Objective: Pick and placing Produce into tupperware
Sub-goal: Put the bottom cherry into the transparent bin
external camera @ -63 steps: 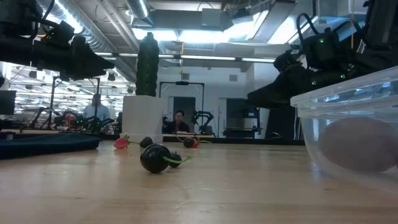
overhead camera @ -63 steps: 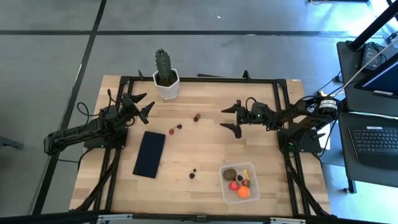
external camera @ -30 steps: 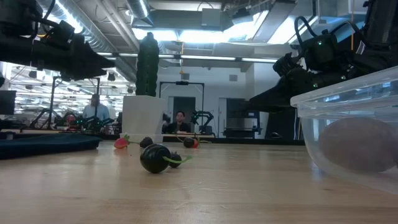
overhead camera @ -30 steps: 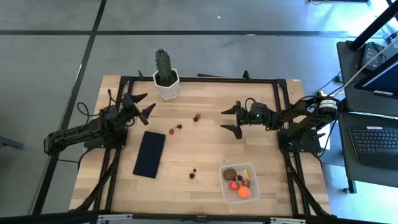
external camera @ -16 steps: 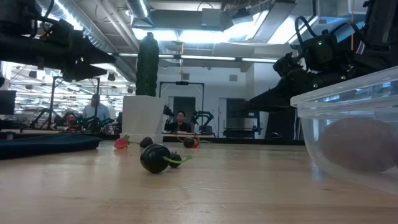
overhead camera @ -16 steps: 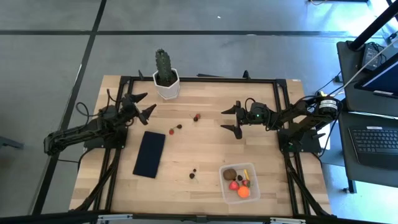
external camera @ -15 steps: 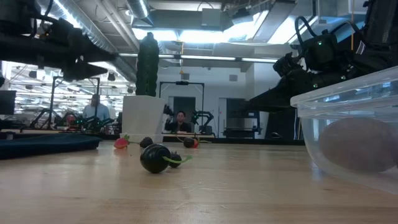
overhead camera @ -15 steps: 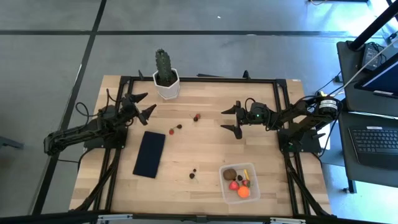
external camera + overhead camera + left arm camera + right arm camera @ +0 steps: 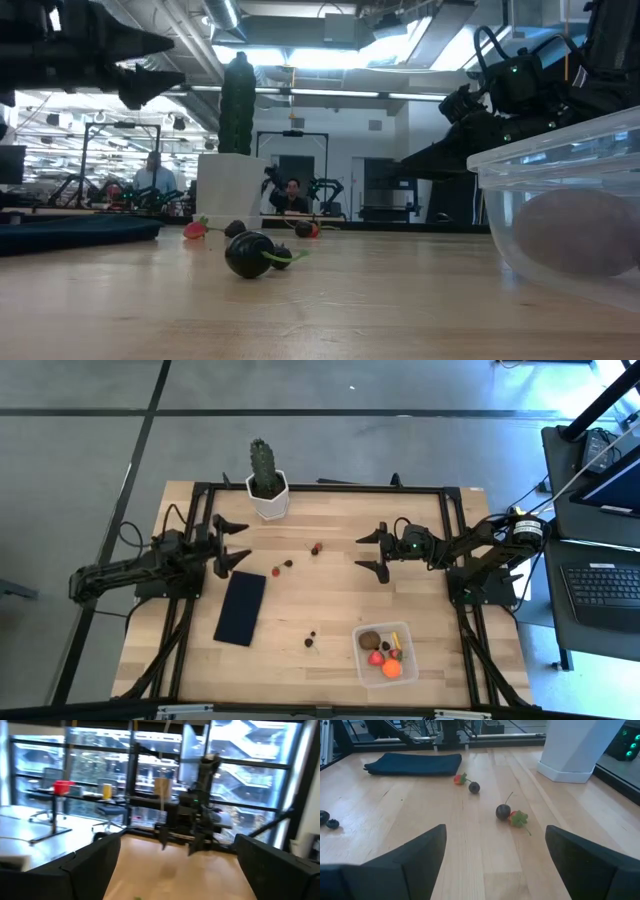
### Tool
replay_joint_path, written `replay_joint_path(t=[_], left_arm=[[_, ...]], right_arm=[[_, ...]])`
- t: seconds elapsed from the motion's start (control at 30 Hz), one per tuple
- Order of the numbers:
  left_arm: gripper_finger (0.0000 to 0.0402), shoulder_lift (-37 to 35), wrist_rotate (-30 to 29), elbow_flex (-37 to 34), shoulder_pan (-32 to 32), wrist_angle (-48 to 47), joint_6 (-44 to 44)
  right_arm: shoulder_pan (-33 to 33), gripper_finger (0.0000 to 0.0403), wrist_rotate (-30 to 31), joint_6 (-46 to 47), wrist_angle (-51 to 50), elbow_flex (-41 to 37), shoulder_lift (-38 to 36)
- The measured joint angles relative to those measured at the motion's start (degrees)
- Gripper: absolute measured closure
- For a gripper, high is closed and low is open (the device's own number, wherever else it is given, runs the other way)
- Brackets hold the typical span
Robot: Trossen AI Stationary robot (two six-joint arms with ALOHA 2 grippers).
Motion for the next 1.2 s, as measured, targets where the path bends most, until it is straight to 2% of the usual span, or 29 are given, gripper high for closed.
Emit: replay_joint_path(t=[0.33, 0.57, 0.9, 1.1, 1.2], left_arm=[[0.0043, 14.0, -2.1, 8.9, -8.7, 0.5, 7.1], [0.0045, 31.7, -2.2, 17.0, -14.1, 0.5, 10.3], [0.0052, 58.2, -2.2, 27.6, -21.9, 0.5, 10.5], [0.0052, 69.9, -8.9, 30.8, -25.3, 0.5, 8.4], [0.0052, 74.0, -8.7, 31.3, -26.5, 3.3, 5.4]], right_arm=[[0.0, 0.0063, 0.0, -0.2, 0.0, 0.0, 0.0], [0.0, 0.0063, 0.0, 1.4, 0.0, 0.0, 0.0], [0.0, 0.0063, 0.0, 4.4, -1.2, 0.0, 0.0], [0.0, 0.0063, 0.0, 4.5, -3.5, 0.0, 0.0], [0.0, 0.0063, 0.0, 4.5, -4.7, 0.0, 0.0]])
